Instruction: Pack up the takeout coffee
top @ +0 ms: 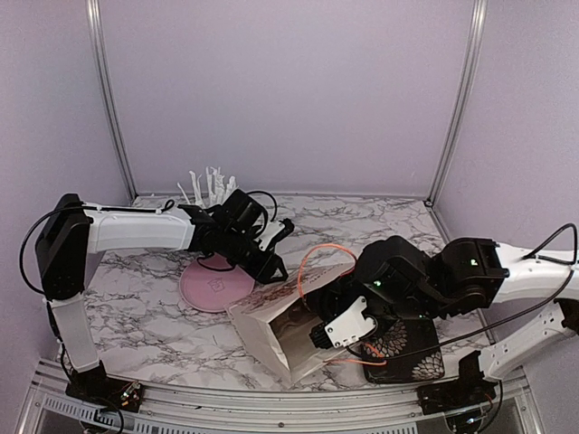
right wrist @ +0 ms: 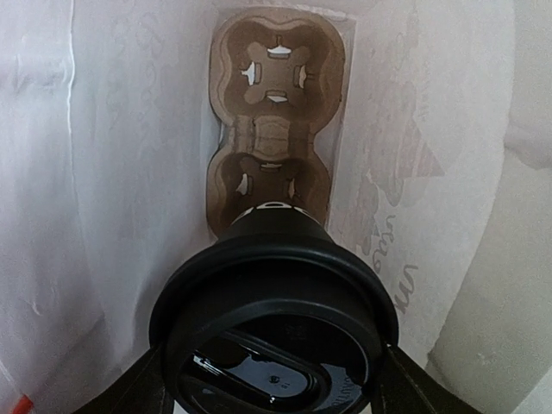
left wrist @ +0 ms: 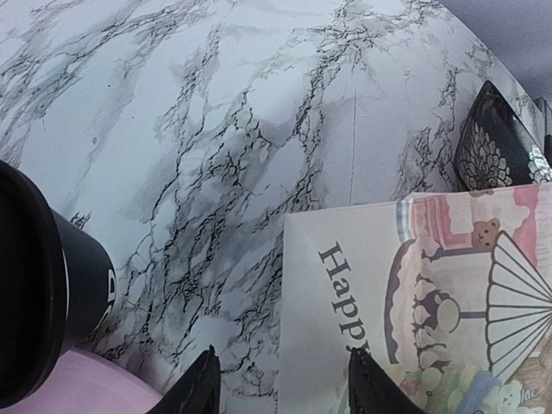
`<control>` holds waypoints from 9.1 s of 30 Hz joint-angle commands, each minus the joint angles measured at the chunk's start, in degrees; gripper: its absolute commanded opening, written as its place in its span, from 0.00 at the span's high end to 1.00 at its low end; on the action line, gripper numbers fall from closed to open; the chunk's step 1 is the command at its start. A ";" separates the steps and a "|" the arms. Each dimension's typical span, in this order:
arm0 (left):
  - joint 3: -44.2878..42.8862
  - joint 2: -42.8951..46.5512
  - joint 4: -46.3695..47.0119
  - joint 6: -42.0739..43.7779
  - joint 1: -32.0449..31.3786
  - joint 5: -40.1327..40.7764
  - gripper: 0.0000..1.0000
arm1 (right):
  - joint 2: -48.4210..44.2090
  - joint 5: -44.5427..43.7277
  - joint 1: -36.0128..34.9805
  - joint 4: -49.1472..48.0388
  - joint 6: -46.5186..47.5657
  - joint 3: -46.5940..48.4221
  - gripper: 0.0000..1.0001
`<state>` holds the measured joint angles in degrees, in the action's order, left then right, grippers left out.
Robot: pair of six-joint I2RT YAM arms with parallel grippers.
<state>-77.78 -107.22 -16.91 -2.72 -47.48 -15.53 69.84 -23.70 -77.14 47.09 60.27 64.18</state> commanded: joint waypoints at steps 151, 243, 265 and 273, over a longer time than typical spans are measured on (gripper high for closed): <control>-5.17 25.36 -19.00 0.60 -4.99 -4.47 0.73 | 30.38 39.93 17.67 28.15 -5.51 52.39 0.01; -35.16 -13.57 -30.25 -3.78 6.53 18.35 0.21 | 37.65 62.25 56.47 29.98 -2.05 57.80 1.00; -36.72 -17.14 -32.14 -3.15 6.29 19.60 0.16 | 36.87 62.93 56.50 30.17 -1.72 55.23 1.00; -37.04 -17.31 -32.17 -2.63 6.18 19.78 0.22 | 36.85 63.25 56.45 30.25 -1.82 54.88 0.99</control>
<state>-113.51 -123.63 -47.03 -5.96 -41.23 3.97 107.42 38.48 -20.64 76.77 58.54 119.15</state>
